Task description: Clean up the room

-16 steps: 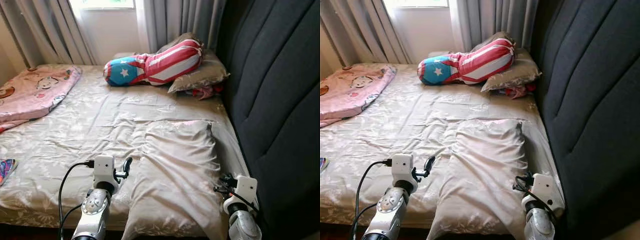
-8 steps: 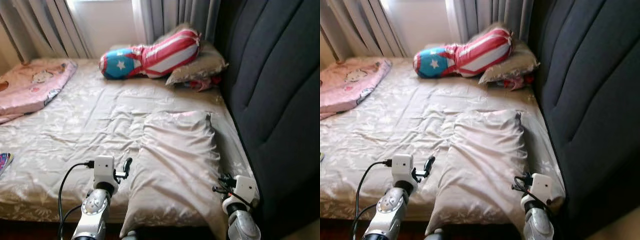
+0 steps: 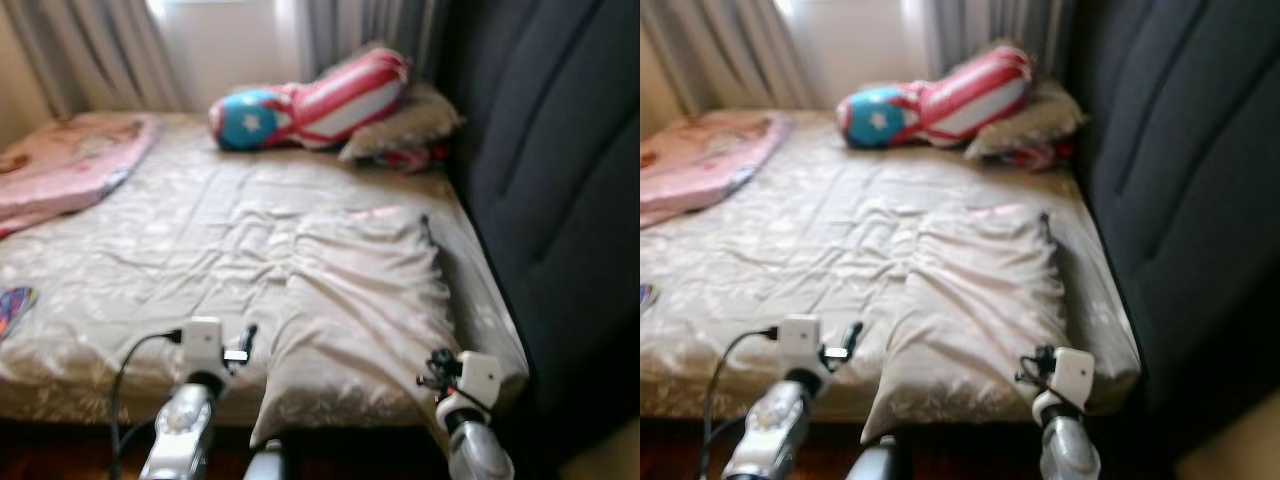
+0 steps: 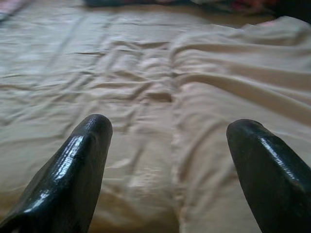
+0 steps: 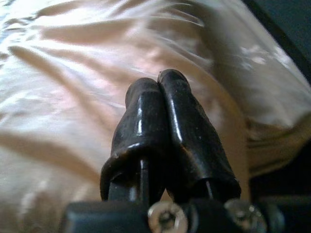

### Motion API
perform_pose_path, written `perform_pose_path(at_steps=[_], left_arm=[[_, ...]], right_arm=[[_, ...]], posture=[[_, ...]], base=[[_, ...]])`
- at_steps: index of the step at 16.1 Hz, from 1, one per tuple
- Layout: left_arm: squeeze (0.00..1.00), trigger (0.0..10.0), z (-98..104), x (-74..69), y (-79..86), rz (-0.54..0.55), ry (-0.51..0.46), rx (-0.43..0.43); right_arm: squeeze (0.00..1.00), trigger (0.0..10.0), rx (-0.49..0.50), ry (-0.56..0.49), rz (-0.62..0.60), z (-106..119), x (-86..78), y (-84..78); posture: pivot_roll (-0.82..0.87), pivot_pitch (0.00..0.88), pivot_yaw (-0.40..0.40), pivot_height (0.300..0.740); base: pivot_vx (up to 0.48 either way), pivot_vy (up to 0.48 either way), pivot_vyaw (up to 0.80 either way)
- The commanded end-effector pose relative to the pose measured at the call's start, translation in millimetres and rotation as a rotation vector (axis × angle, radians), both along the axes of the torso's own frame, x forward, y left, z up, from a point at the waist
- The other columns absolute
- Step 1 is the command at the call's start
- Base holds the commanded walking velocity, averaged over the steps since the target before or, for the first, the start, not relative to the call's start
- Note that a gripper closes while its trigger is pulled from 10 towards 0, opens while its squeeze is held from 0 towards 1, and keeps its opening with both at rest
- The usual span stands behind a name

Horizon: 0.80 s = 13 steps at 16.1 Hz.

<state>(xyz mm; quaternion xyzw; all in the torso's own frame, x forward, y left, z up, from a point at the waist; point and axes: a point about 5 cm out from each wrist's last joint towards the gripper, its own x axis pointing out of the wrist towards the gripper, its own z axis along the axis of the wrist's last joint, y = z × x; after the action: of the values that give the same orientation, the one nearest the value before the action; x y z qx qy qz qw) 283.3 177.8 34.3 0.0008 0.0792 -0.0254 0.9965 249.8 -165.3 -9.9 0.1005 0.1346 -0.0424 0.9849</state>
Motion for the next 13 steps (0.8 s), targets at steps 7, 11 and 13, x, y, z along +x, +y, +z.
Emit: perform_pose_path(at_steps=[7,11,13], left_arm=[[0.0,10.0,5.2,4.7,-0.6,-0.008,-0.007,-0.015],[0.0,10.0,4.8,4.3,-0.5,-0.004,-0.004,-0.012],[0.0,10.0,4.7,4.5,-0.3,-0.003,-0.003,-0.011]], right_arm=[[0.0,10.0,0.003,-0.011,0.022,3.2,3.8,0.2],[0.0,10.0,-0.009,-0.018,0.039,4.1,4.4,1.1],[0.0,10.0,0.0,-0.019,0.036,4.3,5.1,1.4]], posture=[[-0.01,0.0,0.027,0.657],[-0.01,0.0,0.028,0.657],[-0.01,0.0,0.028,0.657]], base=[[0.146,0.0,0.0],[0.385,0.0,0.0],[0.42,0.0,0.0]])
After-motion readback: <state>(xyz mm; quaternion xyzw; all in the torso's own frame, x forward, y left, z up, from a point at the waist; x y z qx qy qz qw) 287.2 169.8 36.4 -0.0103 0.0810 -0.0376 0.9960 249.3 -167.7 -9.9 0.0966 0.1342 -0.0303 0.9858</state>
